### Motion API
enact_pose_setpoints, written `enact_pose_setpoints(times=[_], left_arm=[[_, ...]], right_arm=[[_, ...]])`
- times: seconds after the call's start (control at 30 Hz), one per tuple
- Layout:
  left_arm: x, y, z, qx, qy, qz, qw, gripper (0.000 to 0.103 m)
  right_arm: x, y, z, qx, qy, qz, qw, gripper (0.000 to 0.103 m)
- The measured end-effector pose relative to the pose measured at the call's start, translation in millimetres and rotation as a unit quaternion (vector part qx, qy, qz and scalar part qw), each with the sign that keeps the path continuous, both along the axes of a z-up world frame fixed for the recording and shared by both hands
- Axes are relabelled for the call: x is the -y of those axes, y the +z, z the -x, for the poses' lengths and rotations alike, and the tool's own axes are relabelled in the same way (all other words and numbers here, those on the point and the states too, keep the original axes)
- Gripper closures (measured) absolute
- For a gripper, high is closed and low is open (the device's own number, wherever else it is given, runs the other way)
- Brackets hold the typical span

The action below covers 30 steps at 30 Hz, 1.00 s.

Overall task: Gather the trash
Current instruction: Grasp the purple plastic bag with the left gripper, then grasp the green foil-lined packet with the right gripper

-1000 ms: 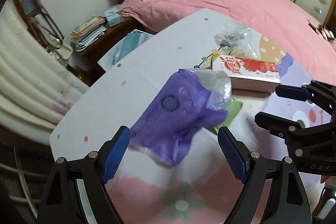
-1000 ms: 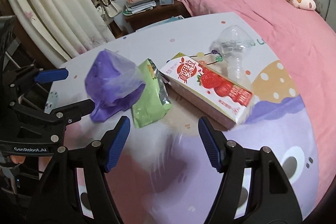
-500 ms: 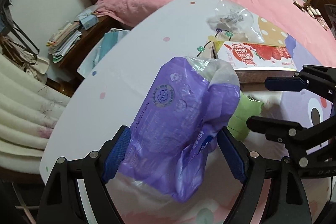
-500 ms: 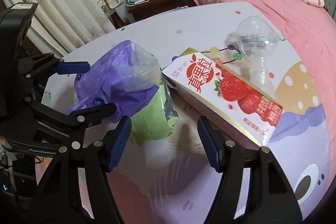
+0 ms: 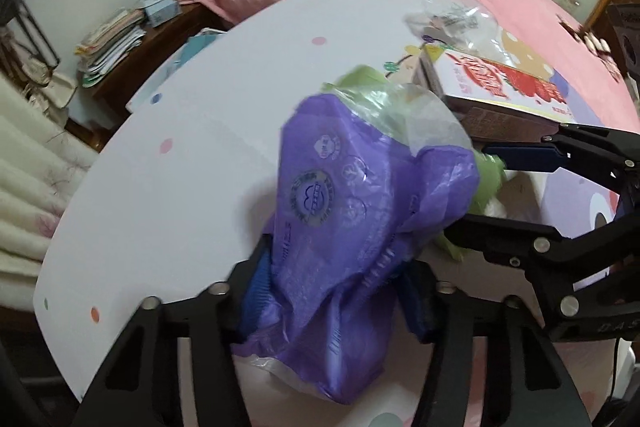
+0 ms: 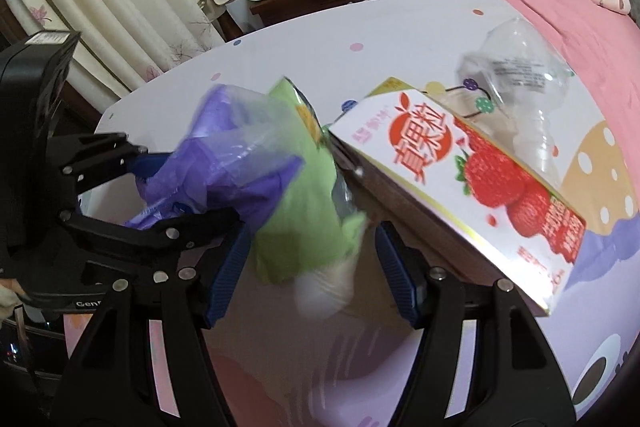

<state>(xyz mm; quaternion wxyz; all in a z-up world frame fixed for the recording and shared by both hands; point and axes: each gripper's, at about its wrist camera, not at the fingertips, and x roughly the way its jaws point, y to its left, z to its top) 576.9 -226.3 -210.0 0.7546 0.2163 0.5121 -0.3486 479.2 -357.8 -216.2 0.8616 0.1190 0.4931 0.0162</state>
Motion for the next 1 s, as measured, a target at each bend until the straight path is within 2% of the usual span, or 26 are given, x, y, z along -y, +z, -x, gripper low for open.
enact_pose_setpoints(times=[0.07,0.17,0.47,0.63,0.7,0.77,0.83,0.87,0.9,0.97,1.0], left_arm=[[-8,1,2,0.0,0.017,0.001,0.9999,0.065],[-22,3,7,-0.003,0.042,0.006,0.9991,0.069],[-68,11,22,-0.035,0.109,0.047,0.9923,0.071],[-83,19,18,-0.038,0.144,0.065,0.9867,0.071],[-87,21,17,-0.039,0.154,0.069,0.9848,0.071],[-90,24,16,-0.039,0.162,0.074,0.9833,0.071],[-93,25,18,-0.039,0.169,0.077,0.9818,0.071],[-94,26,19,-0.039,0.172,0.078,0.9814,0.071],[-94,26,21,-0.039,0.174,0.079,0.9808,0.071],[-97,26,26,-0.039,0.179,0.08,0.9797,0.071],[-97,26,27,-0.04,0.181,0.08,0.9793,0.071]], right_arm=[[-2,0,-4,0.001,0.003,0.002,1.0,0.04],[-4,1,-9,0.002,0.005,-0.001,1.0,0.04],[-10,2,-26,0.006,0.014,-0.009,1.0,0.041],[-13,3,-37,0.016,0.006,-0.004,1.0,0.042],[-16,3,-38,0.018,-0.001,0.012,1.0,0.048],[-24,2,-40,0.02,0.001,0.043,0.999,0.062],[-34,2,-40,0.025,0.008,0.067,0.997,0.066],[-38,1,-39,0.028,0.012,0.076,0.997,0.072],[-42,1,-38,0.033,0.017,0.081,0.996,0.076],[-46,3,-35,0.045,0.021,0.083,0.995,0.089],[-47,4,-33,0.049,0.021,0.078,0.996,0.092]])
